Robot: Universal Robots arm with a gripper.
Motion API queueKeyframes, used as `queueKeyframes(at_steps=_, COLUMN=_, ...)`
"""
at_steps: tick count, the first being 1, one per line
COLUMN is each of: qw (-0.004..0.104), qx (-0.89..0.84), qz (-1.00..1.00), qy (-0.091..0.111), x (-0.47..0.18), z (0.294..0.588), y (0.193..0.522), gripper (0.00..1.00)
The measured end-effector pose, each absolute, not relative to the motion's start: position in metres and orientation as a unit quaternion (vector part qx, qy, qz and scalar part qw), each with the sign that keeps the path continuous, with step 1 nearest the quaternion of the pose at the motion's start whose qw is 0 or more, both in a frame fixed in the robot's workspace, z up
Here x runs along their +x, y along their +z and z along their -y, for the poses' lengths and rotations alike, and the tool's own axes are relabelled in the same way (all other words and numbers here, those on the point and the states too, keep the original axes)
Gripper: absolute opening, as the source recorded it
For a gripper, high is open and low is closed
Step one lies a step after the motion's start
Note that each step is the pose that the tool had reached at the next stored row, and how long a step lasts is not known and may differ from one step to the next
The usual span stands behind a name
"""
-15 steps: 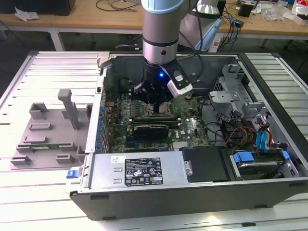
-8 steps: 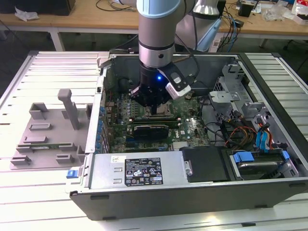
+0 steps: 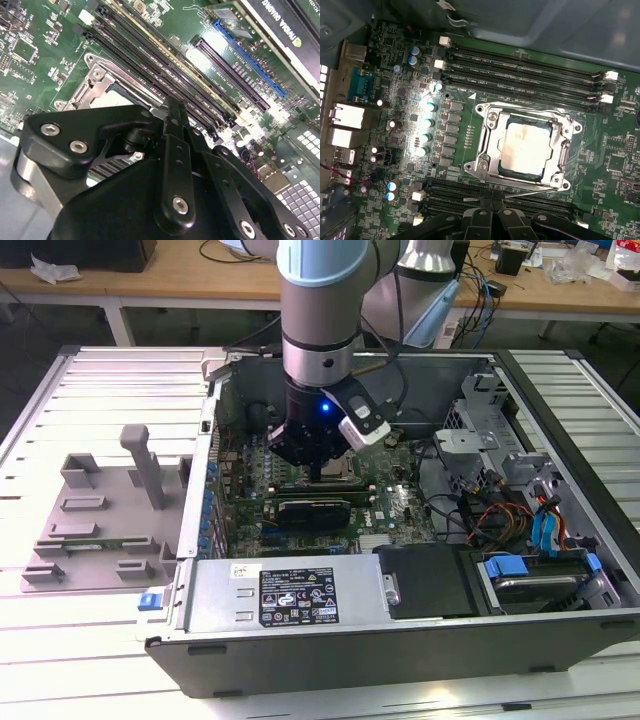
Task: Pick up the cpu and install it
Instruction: 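Install the second cpu locking lever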
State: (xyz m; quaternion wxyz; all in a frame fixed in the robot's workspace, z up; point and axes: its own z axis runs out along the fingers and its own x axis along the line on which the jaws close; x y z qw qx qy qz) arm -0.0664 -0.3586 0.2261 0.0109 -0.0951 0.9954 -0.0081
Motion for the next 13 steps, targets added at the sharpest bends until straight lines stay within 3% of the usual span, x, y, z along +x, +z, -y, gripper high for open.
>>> queueKeyframes(at_steps=10, qw=0.012, qx=-0.095, qz=-0.995, qy=-0.008, x=-0.077, z=0.359, y=0.216, gripper=0.11)
queueKeyframes(at_steps=13, qw=0.014, qx=-0.095, qz=-0.995, qy=0.009, x=-0.078, z=0.359, y=0.215, gripper=0.11)
